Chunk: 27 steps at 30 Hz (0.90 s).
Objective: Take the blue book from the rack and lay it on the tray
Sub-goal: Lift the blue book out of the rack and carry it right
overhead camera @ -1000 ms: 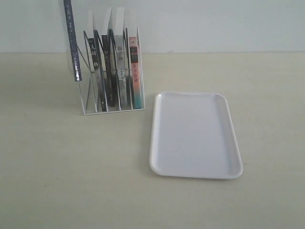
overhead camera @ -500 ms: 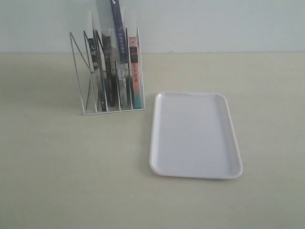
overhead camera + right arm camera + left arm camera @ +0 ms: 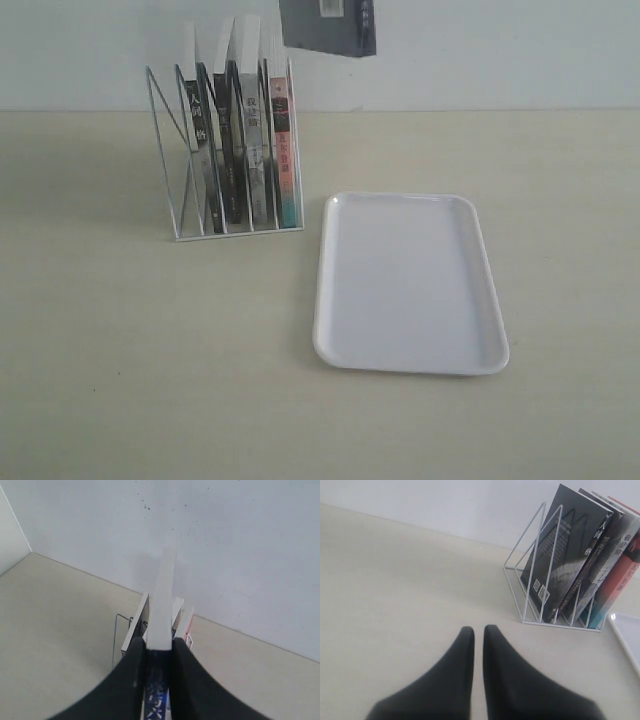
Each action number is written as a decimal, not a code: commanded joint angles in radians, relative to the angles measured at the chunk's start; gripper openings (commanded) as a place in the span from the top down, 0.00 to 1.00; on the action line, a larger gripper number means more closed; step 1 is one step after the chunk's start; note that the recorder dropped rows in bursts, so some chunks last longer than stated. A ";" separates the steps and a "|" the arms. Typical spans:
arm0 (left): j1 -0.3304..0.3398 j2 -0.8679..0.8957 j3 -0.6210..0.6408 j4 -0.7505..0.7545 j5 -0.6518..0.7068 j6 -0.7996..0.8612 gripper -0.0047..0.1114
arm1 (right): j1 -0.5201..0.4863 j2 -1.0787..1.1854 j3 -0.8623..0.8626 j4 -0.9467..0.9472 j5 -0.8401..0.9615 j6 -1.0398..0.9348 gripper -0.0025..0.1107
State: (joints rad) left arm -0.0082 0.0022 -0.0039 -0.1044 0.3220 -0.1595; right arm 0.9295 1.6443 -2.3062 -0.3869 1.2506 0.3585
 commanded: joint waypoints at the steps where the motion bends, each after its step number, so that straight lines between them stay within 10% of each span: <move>1: -0.003 -0.002 0.004 -0.001 -0.010 0.005 0.91 | 0.000 -0.047 -0.009 -0.018 -0.029 -0.036 0.98; 11: -0.003 -0.002 0.004 -0.001 -0.010 0.005 0.91 | -0.002 -0.076 0.021 -0.024 -0.029 -0.062 0.98; 27: -0.003 -0.002 0.004 -0.001 -0.010 0.005 0.91 | -0.019 -0.438 0.850 -0.250 -0.336 0.140 0.98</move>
State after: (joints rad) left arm -0.0082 0.0022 -0.0039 -0.1044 0.3220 -0.1595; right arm 0.9276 1.2633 -1.5597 -0.5995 1.0814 0.4783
